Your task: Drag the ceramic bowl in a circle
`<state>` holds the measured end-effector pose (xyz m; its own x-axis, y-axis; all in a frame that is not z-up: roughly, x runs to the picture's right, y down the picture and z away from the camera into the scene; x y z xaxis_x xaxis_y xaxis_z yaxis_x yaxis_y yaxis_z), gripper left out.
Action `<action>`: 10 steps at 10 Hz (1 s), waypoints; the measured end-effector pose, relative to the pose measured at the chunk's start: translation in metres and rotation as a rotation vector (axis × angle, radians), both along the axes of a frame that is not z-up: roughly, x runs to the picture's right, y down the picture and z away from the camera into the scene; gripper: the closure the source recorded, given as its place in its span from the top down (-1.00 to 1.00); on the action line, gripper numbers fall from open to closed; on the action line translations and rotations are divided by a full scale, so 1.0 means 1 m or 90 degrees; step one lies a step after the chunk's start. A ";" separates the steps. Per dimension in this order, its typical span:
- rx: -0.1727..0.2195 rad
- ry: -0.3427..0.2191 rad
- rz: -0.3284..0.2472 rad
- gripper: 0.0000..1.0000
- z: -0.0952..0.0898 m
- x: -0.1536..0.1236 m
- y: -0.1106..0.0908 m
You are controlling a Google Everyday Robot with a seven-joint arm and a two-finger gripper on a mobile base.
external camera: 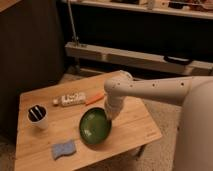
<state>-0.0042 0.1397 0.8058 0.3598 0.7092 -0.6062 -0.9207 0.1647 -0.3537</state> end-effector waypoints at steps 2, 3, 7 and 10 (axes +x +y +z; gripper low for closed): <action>-0.028 -0.015 0.022 -0.60 0.034 -0.010 -0.018; -0.035 -0.015 0.031 -0.60 0.042 -0.010 -0.023; -0.066 0.019 0.075 -0.60 0.068 0.040 -0.024; -0.105 0.034 0.082 -0.60 0.065 0.095 0.009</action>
